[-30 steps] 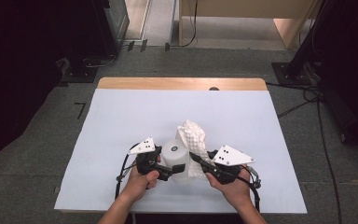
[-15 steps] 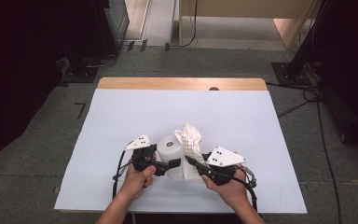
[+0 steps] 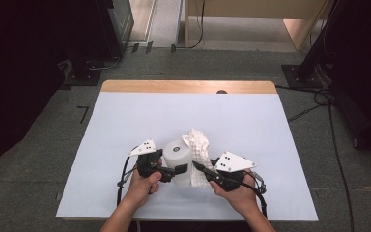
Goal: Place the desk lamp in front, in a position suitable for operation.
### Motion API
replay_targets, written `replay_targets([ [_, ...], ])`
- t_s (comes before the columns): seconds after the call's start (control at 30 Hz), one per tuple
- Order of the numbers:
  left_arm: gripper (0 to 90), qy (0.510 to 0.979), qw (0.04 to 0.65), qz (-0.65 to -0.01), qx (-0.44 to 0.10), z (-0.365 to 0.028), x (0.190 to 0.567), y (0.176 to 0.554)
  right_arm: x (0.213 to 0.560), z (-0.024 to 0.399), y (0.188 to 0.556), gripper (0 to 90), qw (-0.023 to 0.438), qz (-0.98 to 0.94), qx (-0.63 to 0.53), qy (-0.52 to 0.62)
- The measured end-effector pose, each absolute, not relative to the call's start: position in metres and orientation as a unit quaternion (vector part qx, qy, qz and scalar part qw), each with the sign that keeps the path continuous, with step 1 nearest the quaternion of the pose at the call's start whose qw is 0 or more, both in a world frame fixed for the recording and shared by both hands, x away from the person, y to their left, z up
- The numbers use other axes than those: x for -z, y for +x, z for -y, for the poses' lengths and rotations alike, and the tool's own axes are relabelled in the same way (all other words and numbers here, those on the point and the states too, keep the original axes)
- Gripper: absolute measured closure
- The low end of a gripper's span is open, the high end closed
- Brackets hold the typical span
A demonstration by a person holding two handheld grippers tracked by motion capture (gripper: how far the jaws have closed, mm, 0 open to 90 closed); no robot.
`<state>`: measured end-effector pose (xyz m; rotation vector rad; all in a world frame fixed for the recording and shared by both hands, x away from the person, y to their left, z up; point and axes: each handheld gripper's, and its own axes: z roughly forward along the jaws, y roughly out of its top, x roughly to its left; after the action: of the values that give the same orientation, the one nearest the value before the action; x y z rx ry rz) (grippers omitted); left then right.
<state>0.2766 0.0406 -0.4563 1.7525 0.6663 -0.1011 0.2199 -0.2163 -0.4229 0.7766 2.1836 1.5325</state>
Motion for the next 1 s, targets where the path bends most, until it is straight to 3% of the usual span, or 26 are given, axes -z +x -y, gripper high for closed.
replay_targets([
  [0.33, 8.4, 0.737, 0.602, -0.307, 0.02, -0.051, 0.453, 0.28, 0.441, 0.214, 0.227, 78.6, 0.17, -0.8, -0.499, 0.286],
  [0.53, 8.4, 0.781, 0.524, -0.303, -0.157, -0.045, 0.459, 0.274, 0.437, 0.222, 0.229, 78.6, 0.185, -0.783, -0.508, 0.307],
  [0.6, 8.4, 0.792, 0.501, -0.294, -0.185, -0.042, 0.463, 0.273, 0.436, 0.226, 0.23, 78.7, 0.188, -0.777, -0.51, 0.317],
  [0.8, 7.6, 0.785, 0.503, -0.287, -0.22, -0.044, 0.47, 0.27, 0.437, 0.231, 0.232, 78.7, 0.19, -0.772, -0.512, 0.326],
  [1.0, 1.3, 0.746, 0.524, -0.351, -0.213, -0.043, 0.468, 0.261, 0.438, 0.231, 0.232, 78.6, 0.188, -0.773, -0.51, 0.327],
])
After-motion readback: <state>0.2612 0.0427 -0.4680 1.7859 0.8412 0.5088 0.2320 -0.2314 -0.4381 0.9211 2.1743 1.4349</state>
